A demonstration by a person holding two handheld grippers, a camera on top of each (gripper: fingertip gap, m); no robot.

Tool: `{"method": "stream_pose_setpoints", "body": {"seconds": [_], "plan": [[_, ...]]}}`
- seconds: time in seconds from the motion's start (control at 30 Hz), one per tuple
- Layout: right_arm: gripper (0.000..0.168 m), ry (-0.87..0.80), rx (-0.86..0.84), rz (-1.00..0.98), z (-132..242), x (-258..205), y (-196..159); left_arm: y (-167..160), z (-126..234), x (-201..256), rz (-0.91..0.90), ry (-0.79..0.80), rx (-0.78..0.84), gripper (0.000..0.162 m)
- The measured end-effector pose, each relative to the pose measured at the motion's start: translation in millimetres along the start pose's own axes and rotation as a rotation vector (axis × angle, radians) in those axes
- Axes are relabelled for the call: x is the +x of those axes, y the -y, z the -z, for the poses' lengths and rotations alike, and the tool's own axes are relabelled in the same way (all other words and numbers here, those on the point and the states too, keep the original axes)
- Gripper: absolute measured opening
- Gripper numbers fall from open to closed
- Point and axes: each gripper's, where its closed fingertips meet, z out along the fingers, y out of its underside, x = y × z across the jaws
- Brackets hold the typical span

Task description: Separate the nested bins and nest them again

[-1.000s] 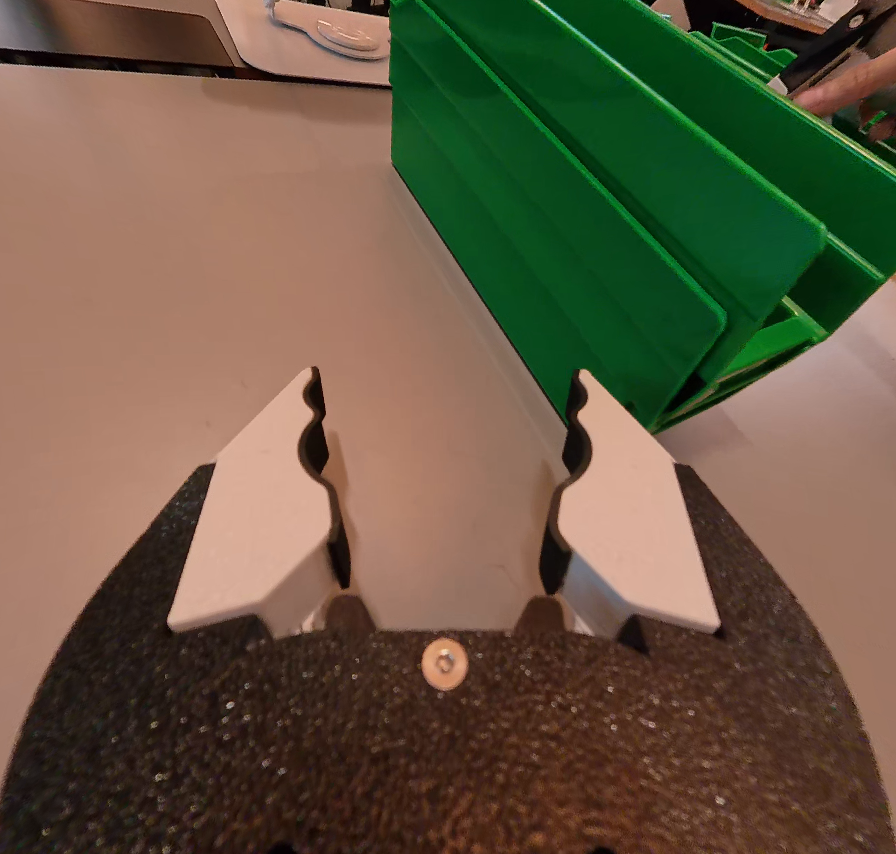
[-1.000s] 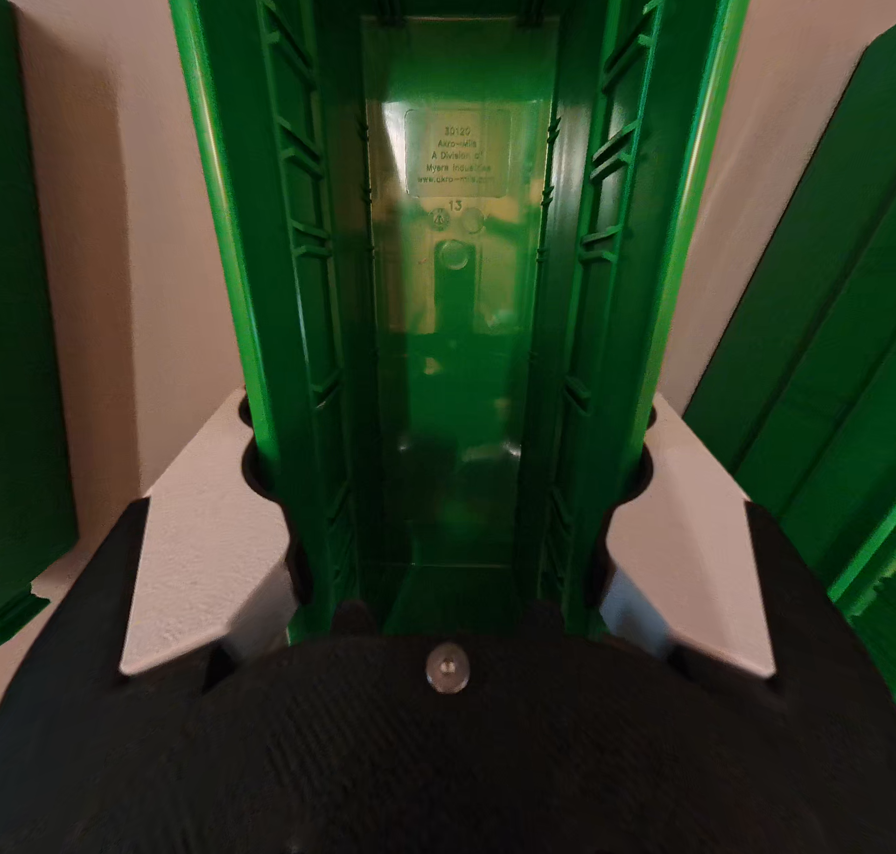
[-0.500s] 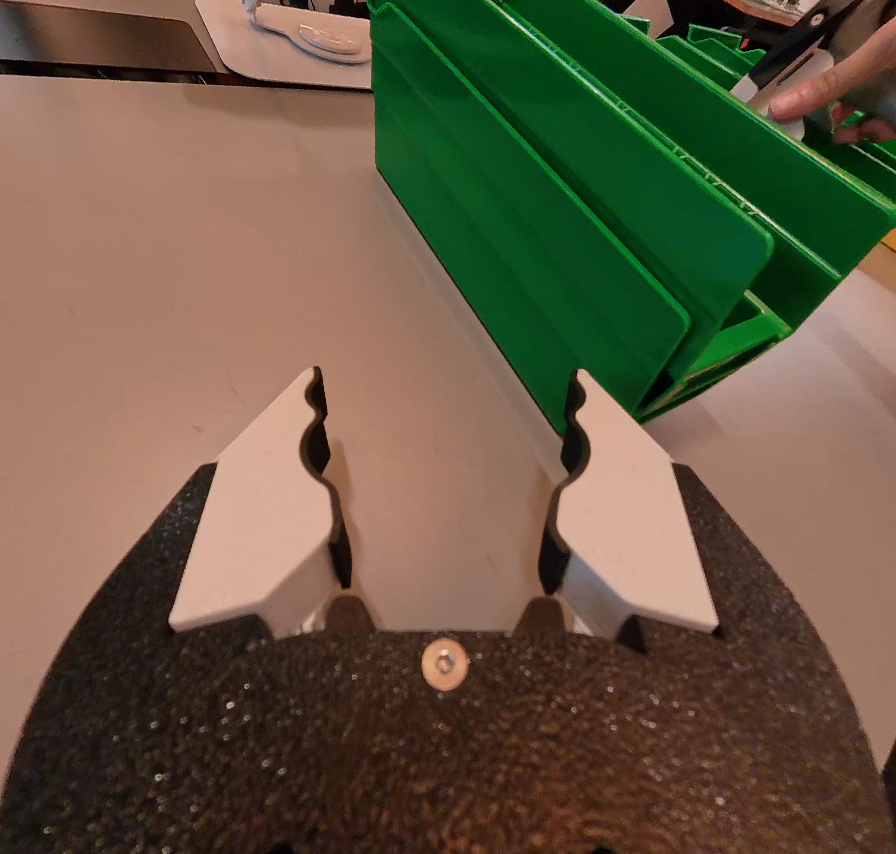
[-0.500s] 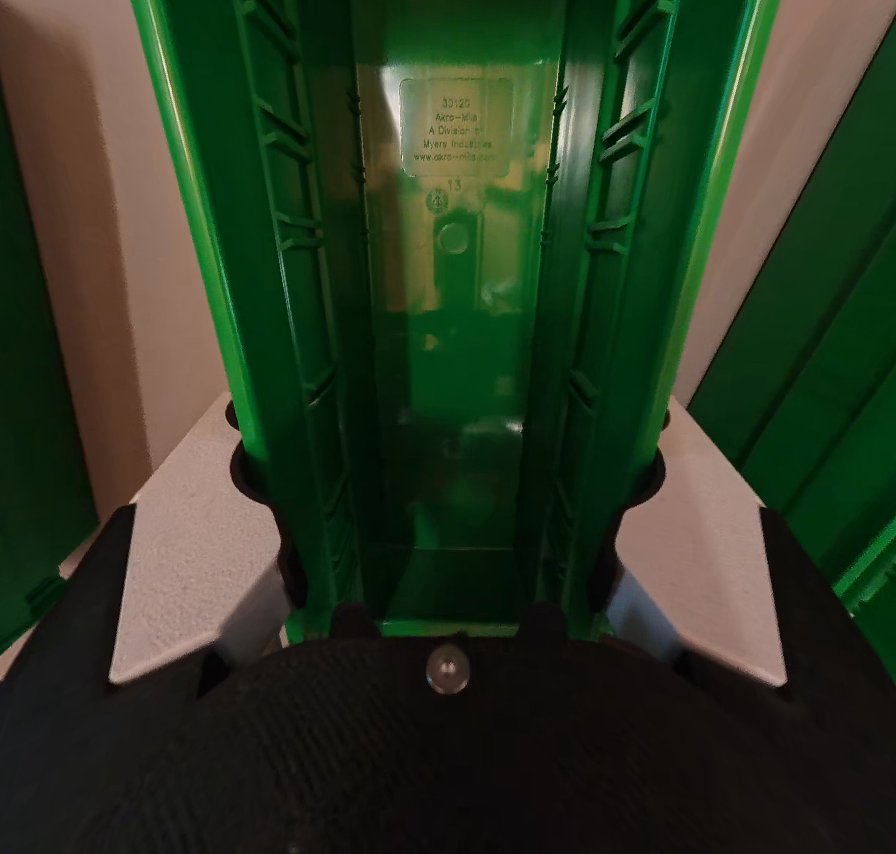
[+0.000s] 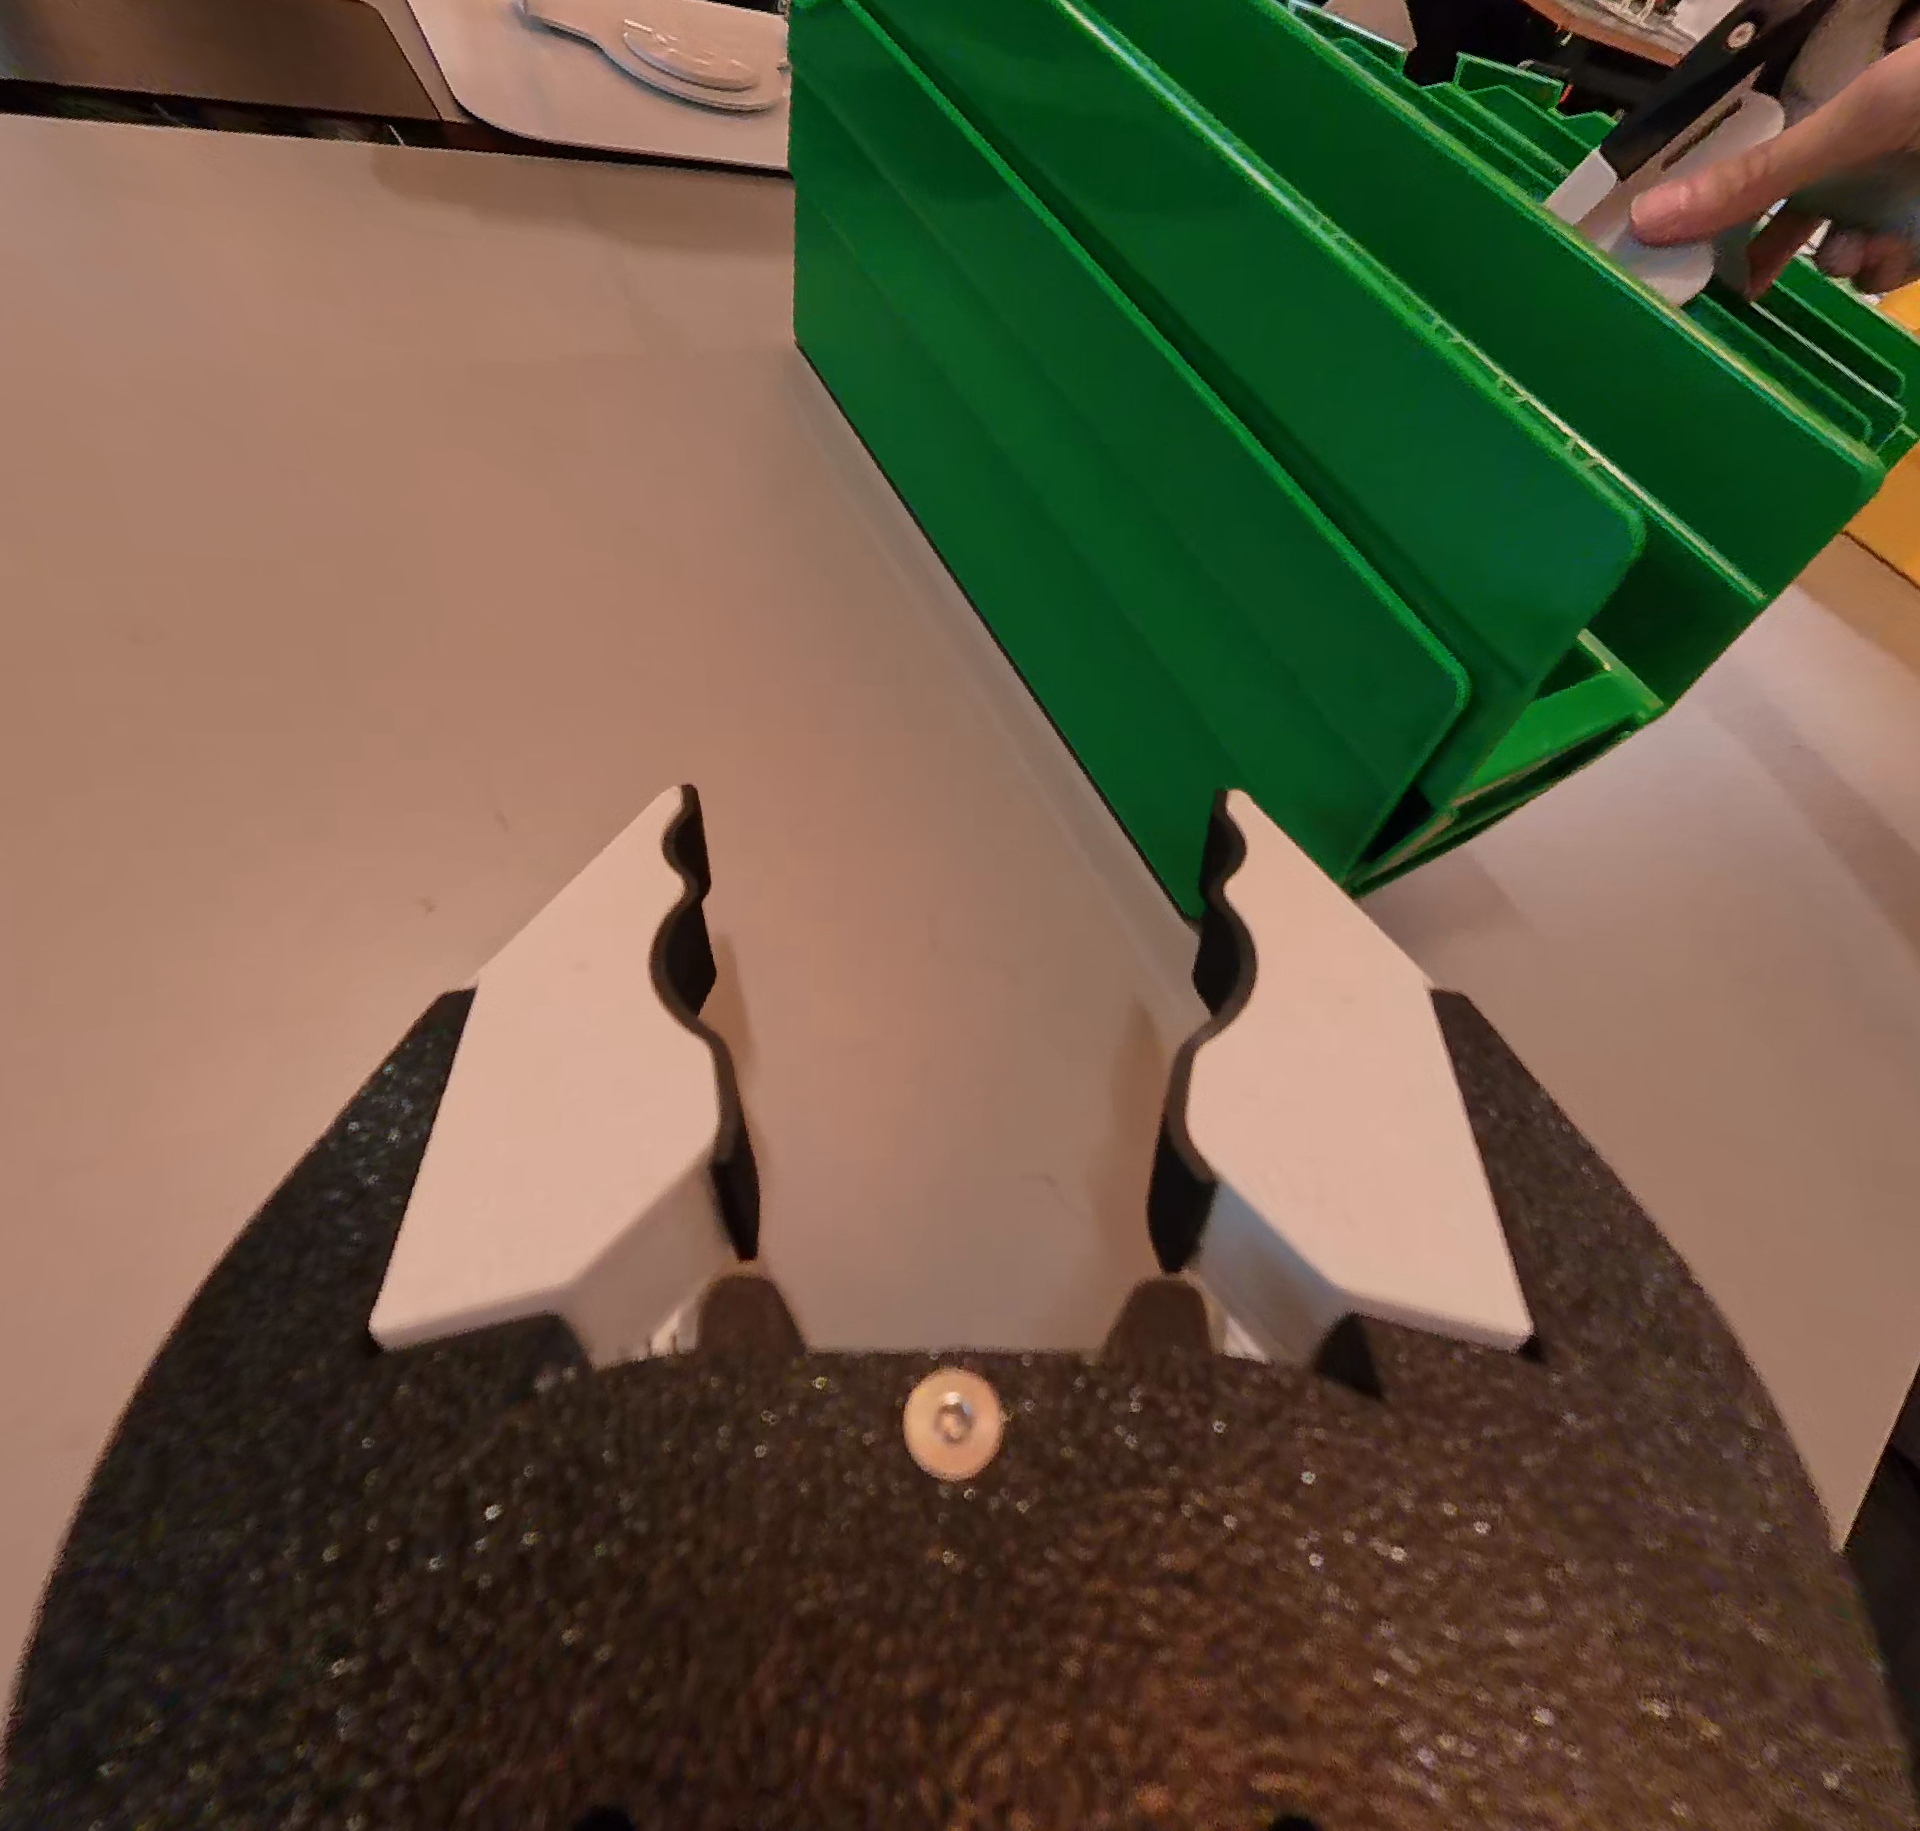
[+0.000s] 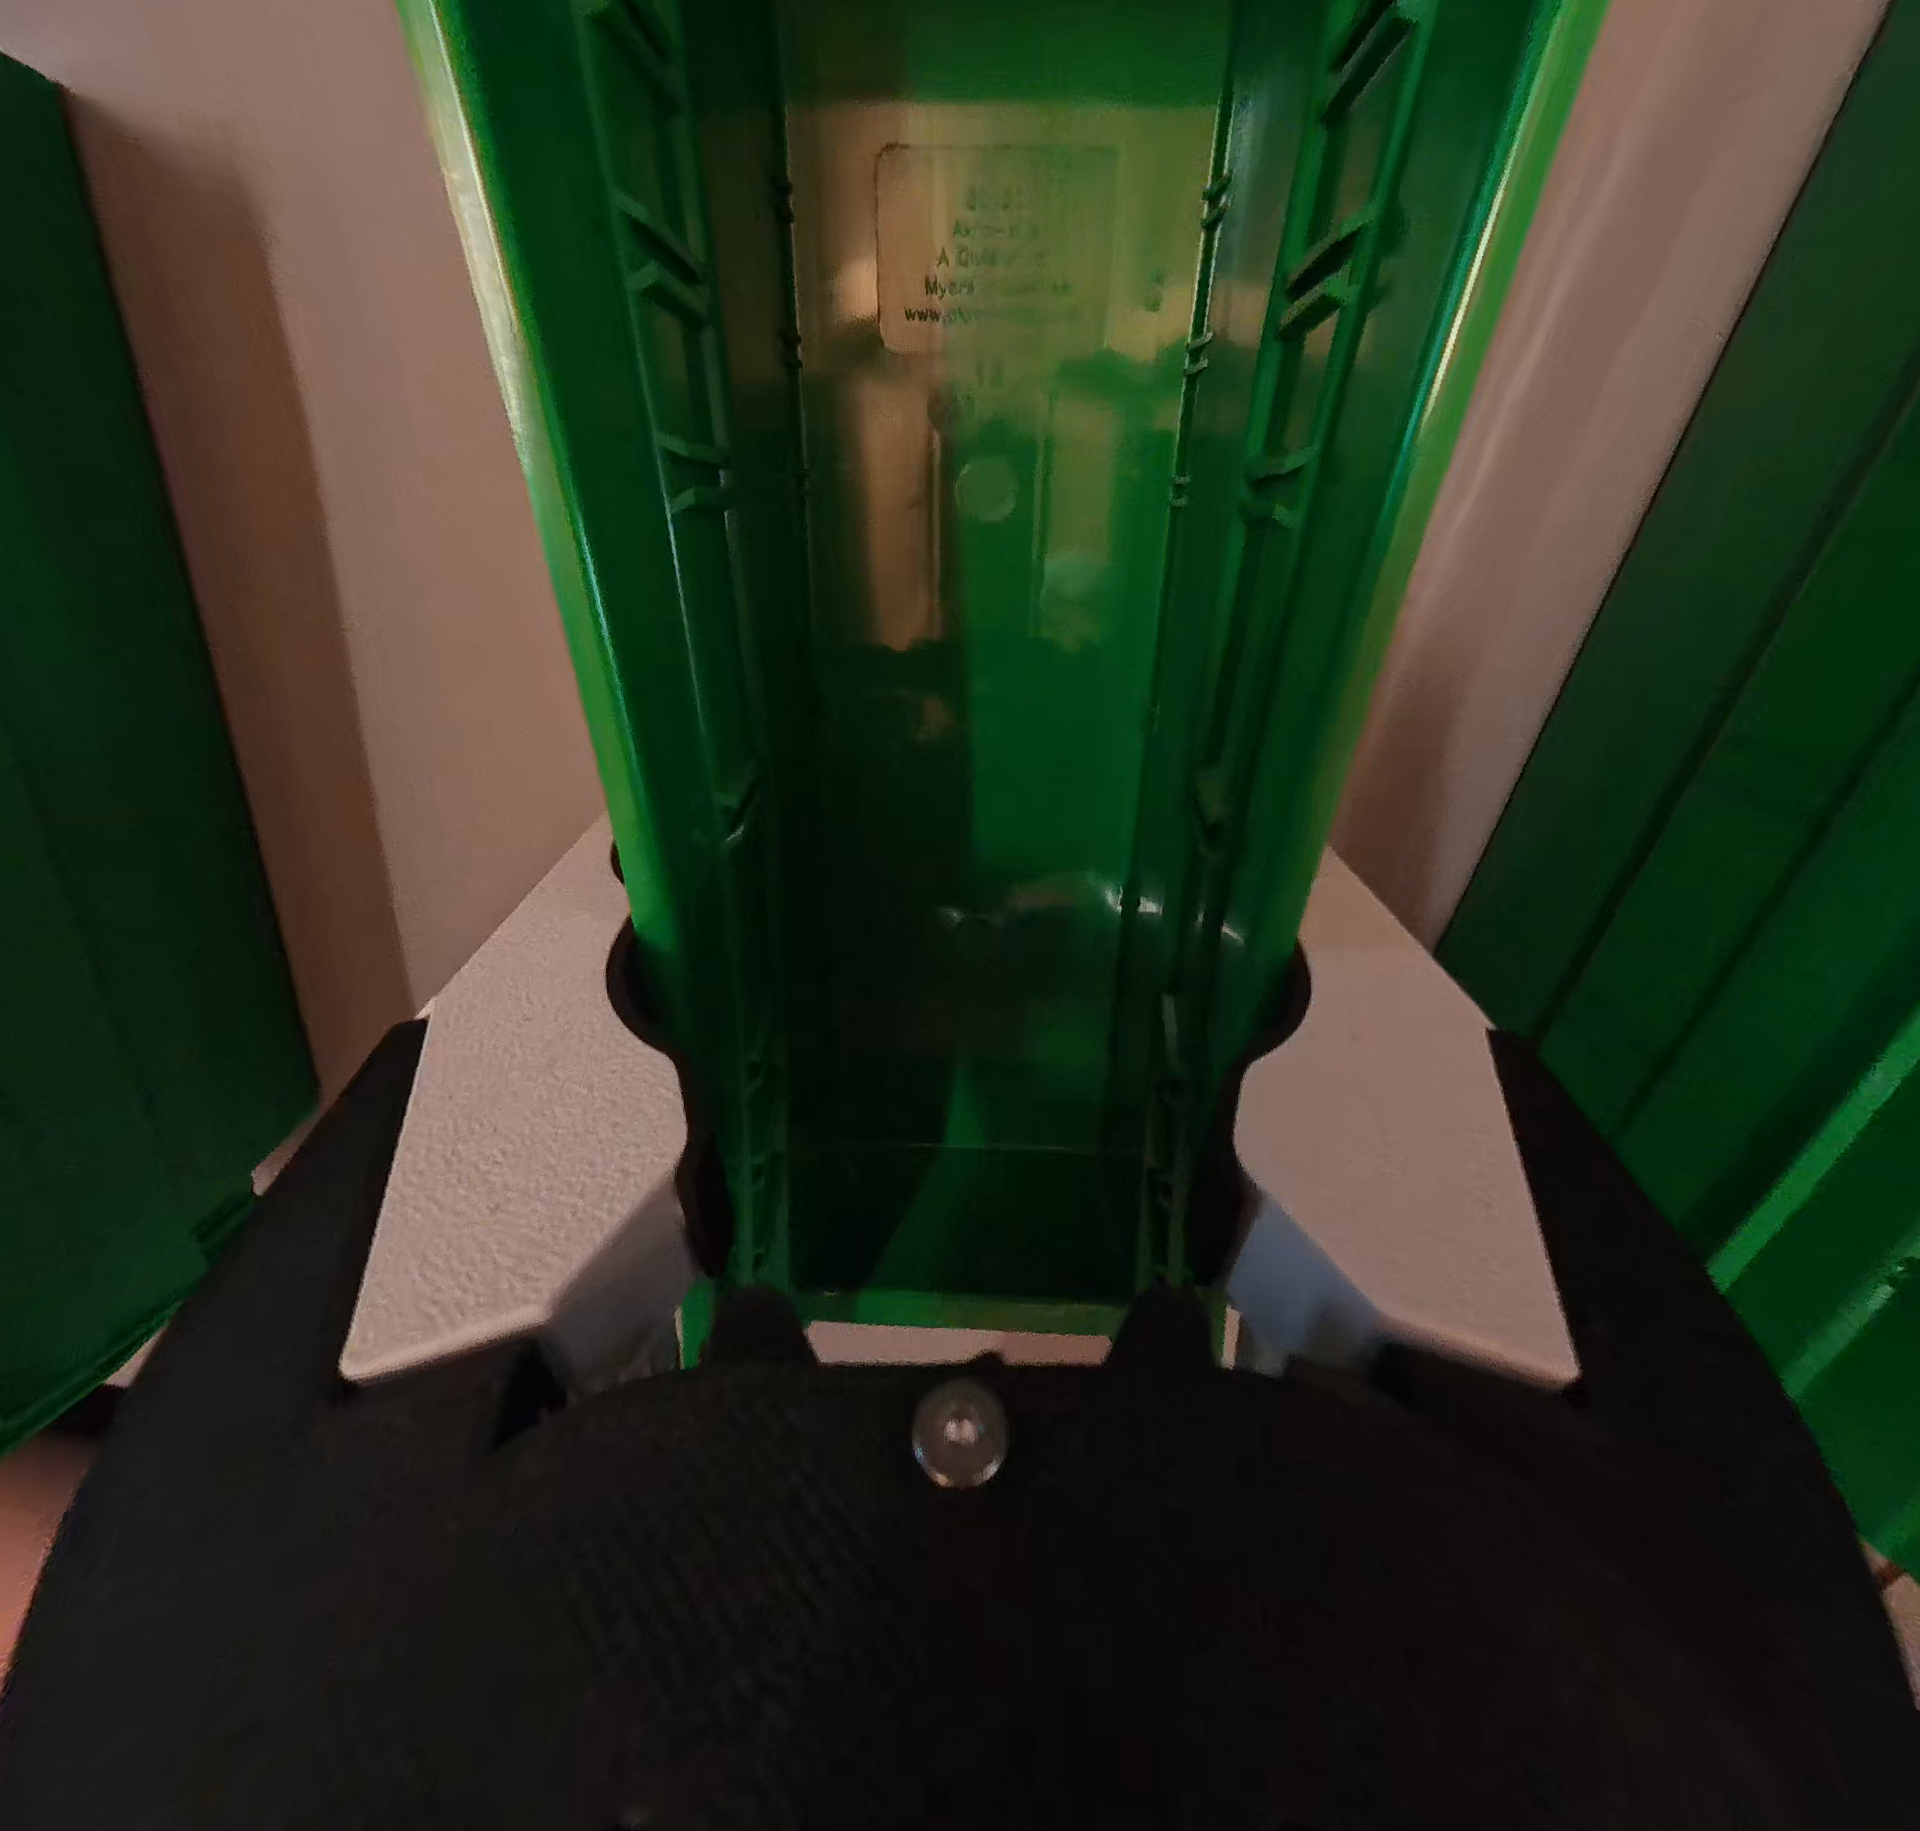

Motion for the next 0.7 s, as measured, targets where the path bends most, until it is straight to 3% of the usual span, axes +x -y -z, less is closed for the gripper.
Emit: {"method": "stream_pose_setpoints", "body": {"seconds": [0.3,0.7], "plan": [[0.114,0.023,0.01,-0.129,13.6,-1.9,1.5,1.5,1.1,-2.5,0.018,-0.006,0.006,0.093],[0.113,0.045,0.02,-0.102,96.0,-69.5,18.9,3.7,4.0,-5.0,0.041,-0.014,0.011,0.093]]}}
